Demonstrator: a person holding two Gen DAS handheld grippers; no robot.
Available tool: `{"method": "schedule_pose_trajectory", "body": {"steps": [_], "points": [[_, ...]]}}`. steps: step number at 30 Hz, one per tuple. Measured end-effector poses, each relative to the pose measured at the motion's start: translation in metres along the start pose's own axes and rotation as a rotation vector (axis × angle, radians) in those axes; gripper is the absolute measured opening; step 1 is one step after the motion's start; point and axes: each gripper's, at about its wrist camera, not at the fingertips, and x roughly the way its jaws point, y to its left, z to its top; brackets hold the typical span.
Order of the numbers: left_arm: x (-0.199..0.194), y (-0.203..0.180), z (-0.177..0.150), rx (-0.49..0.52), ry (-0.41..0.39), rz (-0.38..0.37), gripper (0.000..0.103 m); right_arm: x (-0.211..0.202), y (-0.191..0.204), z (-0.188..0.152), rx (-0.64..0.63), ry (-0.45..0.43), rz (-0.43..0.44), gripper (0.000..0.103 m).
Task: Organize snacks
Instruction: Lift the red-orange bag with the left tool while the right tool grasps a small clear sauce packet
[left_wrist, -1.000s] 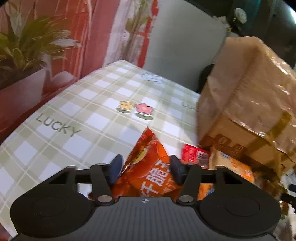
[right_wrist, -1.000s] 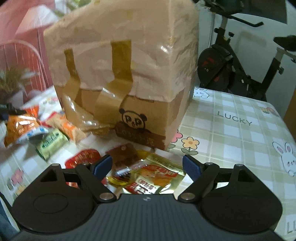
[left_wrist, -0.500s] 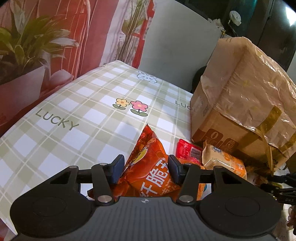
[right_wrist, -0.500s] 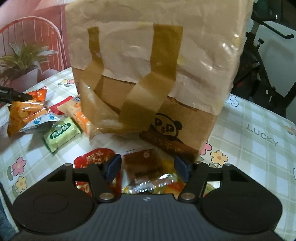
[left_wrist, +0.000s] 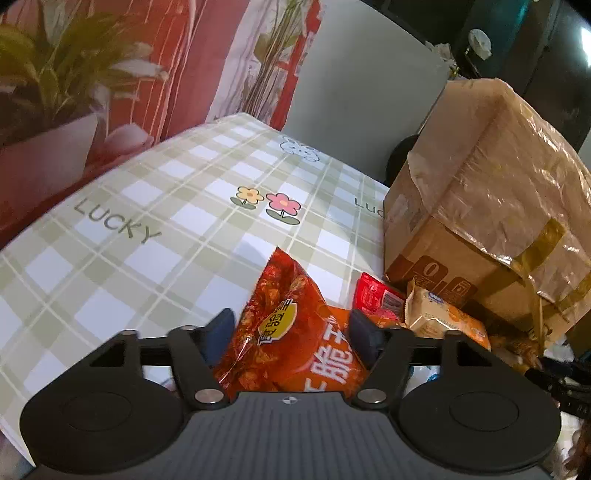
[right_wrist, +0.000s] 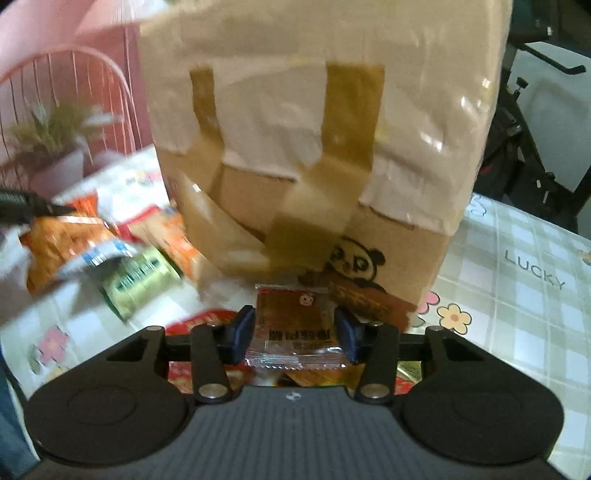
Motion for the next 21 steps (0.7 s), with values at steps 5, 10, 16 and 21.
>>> {"method": "schedule_pose_trajectory", "body": {"steps": [5,10,16,21], "points": [[-0.007,0.004,0.0,-0.053,-0.003,-0.083,0.084,-0.009,0.019,-0.003,0.005,-0.032,0.032,0.05],[-0.017,-0.011,-0.003,0.038,-0.028,-0.097,0.093,-0.01,0.027,-0.003,-0.008,-0.041,0.043,0.05],[-0.009,-0.029,-0.014,0.188,0.005,-0.016,0.097,-0.01,0.027,-0.006,0.006,-0.04,0.05,0.05],[-0.001,-0.024,-0.021,0.18,0.049,-0.014,0.098,-0.009,0.023,-0.011,0.041,-0.033,0.053,0.05]]}}
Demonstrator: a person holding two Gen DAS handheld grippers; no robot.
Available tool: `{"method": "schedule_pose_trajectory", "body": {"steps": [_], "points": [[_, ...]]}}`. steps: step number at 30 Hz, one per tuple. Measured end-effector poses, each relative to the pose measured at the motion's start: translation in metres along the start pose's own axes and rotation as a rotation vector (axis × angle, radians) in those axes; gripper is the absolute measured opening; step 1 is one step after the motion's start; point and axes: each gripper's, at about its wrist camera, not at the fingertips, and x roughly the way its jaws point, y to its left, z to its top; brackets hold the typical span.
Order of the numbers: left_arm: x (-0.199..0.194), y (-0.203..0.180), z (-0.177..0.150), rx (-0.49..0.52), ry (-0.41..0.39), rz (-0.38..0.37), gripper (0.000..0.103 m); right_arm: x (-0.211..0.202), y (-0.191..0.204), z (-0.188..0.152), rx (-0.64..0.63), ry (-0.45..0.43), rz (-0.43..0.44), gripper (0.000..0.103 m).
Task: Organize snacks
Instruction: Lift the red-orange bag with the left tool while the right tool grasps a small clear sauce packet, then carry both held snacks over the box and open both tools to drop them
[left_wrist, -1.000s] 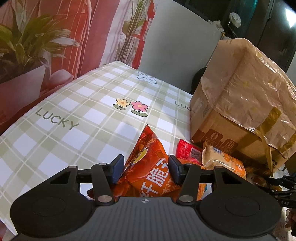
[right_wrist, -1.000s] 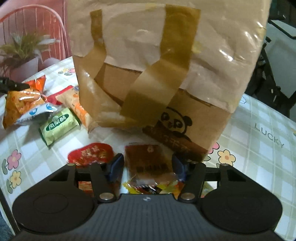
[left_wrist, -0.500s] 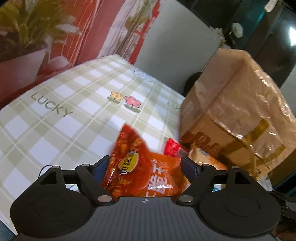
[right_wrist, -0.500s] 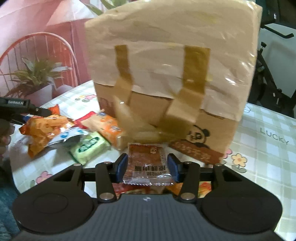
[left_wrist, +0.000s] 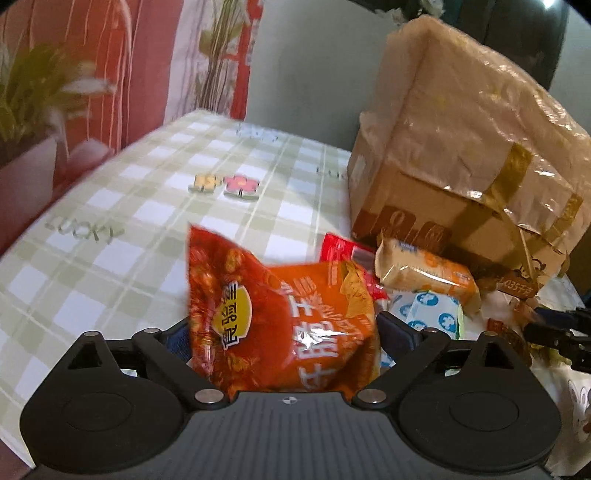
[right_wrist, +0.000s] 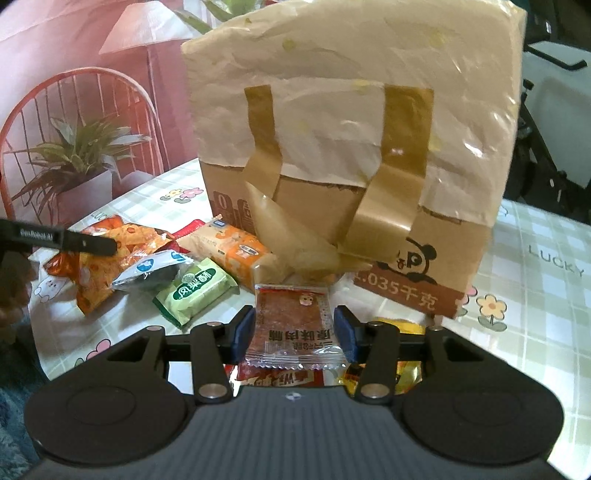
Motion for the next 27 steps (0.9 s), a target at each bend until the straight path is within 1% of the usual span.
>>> {"method": "schedule_pose_trajectory", "body": {"steps": [2,7,10,15,19,21,24,27], "points": [[0.006,0.001,-0.002,0.001,0.035,0.013,0.095,0.0,-0.001,-0.001,0.01,0.001,0.003,0.05],[-0.001,0.001,-0.002,-0.002,0.0,0.006,0.083,-0.002,0.002,-0.001,0.004,-0.007,0.015,0.05],[-0.009,0.002,0.001,-0.022,-0.031,0.012,0.078,-0.003,0.006,0.0,-0.009,-0.013,0.026,0.05],[-0.025,-0.003,0.008,-0.017,-0.088,0.001,0.078,-0.005,0.015,0.003,-0.036,-0.025,0.078,0.05],[-0.039,-0.012,0.015,0.007,-0.126,-0.009,0.078,-0.004,0.031,0.008,-0.097,-0.028,0.127,0.05],[-0.046,-0.018,0.02,0.023,-0.147,-0.016,0.078,-0.007,0.04,0.013,-0.136,-0.051,0.141,0.05],[-0.055,-0.028,0.029,0.053,-0.178,-0.028,0.078,-0.019,0.045,0.025,-0.168,-0.121,0.152,0.049],[-0.064,-0.038,0.042,0.075,-0.215,-0.038,0.078,-0.032,0.047,0.042,-0.189,-0.19,0.141,0.05]]}}
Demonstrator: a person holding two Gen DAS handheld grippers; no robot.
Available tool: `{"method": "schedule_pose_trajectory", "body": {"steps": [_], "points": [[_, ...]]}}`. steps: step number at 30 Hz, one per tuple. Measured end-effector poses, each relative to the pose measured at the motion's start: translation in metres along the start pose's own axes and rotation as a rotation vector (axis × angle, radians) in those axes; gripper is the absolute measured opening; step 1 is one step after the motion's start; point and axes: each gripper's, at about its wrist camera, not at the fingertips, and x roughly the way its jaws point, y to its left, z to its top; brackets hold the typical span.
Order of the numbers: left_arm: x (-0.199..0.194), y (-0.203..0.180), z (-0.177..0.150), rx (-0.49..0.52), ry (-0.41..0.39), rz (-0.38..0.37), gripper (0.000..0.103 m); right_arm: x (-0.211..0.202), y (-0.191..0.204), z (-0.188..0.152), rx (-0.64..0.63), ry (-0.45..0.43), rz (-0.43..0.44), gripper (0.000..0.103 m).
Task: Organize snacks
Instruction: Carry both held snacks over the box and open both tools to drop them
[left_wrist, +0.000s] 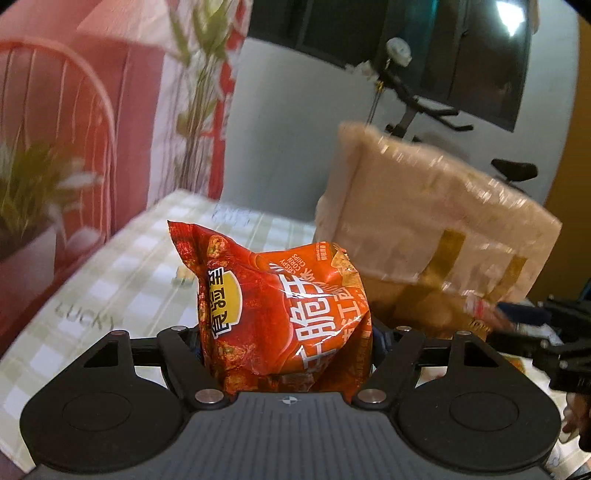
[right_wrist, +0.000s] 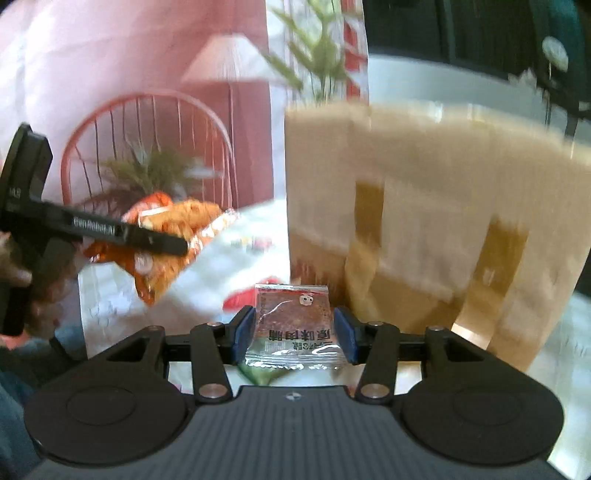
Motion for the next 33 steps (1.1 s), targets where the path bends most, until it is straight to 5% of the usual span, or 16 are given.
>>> {"method": "schedule_pose_trajectory", "body": {"steps": [9,16,24,33], "points": [[-0.009,-0.029,0.053,0.036,-0.12,-0.025,0.078,-0.026,-0.004,0.055,-0.089,-0.18,-0.025,0.05],[-0.003,-0.065,0.099,0.102,-0.191,-0.055,0.078,-0.031,-0.028,0.089,-0.106,-0.241,-0.08,0.05],[0.04,-0.108,0.142,0.133,-0.177,-0.088,0.078,-0.015,-0.094,0.114,-0.001,-0.178,-0.217,0.05],[0.098,-0.14,0.153,0.211,-0.111,-0.046,0.082,0.002,-0.127,0.108,0.057,-0.071,-0.297,0.05]]}}
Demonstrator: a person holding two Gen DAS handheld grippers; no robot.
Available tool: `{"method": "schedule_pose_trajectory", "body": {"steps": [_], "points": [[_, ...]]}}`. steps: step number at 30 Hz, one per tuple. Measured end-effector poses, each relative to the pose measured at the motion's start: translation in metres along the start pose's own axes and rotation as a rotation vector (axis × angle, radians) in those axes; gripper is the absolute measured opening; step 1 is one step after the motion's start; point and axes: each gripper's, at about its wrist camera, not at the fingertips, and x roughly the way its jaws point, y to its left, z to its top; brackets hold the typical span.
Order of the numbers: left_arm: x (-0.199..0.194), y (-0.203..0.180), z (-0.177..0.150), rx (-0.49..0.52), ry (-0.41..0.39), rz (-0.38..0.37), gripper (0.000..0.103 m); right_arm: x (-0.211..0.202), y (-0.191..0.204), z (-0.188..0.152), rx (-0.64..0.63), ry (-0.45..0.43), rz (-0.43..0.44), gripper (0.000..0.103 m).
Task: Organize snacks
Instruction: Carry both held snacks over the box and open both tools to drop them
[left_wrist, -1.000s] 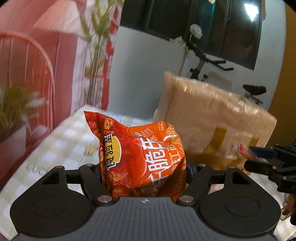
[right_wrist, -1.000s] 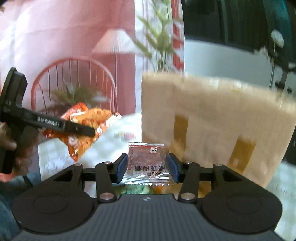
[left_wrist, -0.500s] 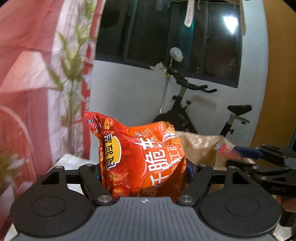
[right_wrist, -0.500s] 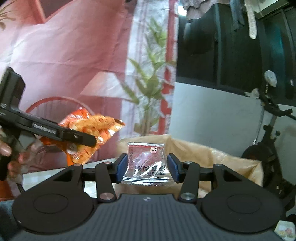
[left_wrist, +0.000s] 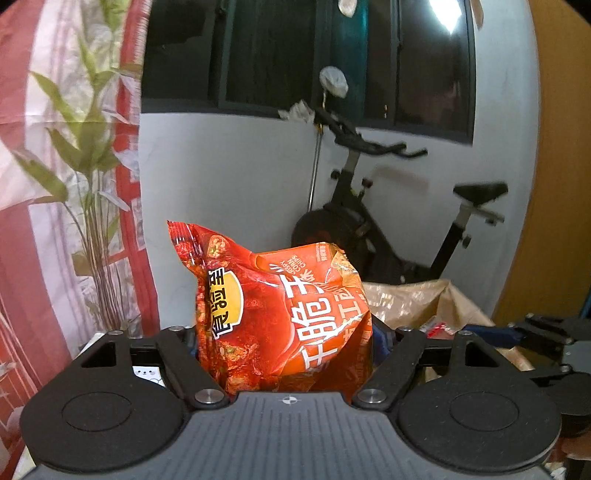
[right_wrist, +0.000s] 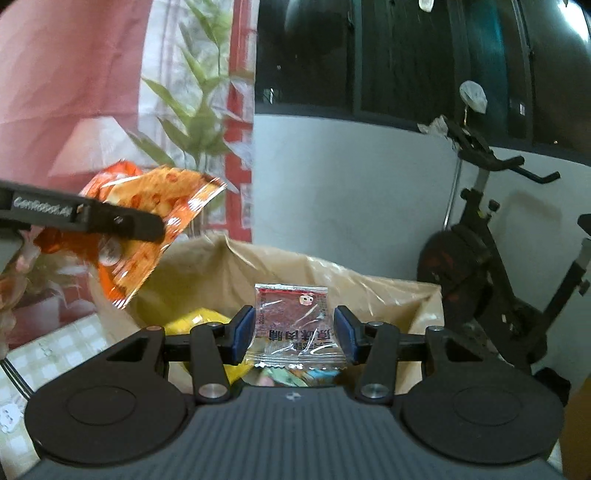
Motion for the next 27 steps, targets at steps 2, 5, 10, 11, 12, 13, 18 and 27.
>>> {"method": "schedule_pose_trajectory", "body": {"steps": [2,5,10,11,12,13,18,27], "points": [[0.007,-0.002,-0.002,0.022,0.029,0.015,0.084,-0.001,-0.001,-0.005,0.006,0.009,-0.011,0.052],[0.01,0.002,-0.007,0.023,0.044,0.035,0.084,-0.003,0.0,-0.006,0.012,0.0,-0.009,0.058],[-0.007,0.017,-0.01,-0.011,0.027,0.037,0.085,-0.012,0.004,-0.006,-0.005,-0.016,-0.003,0.062],[-0.011,0.018,-0.01,-0.01,0.021,0.038,0.087,-0.014,0.005,-0.005,-0.004,-0.019,-0.002,0.065],[-0.014,0.019,-0.01,-0.003,0.017,0.038,0.088,-0.016,0.006,-0.005,-0.005,-0.023,-0.001,0.065],[-0.014,0.019,-0.009,0.009,0.02,0.042,0.09,-0.017,0.007,-0.004,-0.006,-0.025,0.002,0.067],[-0.01,0.013,-0.003,0.049,0.039,0.063,0.091,-0.02,0.011,-0.003,-0.007,-0.022,0.005,0.068],[-0.042,0.021,-0.011,-0.004,0.005,0.048,0.094,-0.035,0.014,-0.01,0.021,-0.027,0.012,0.074]]}}
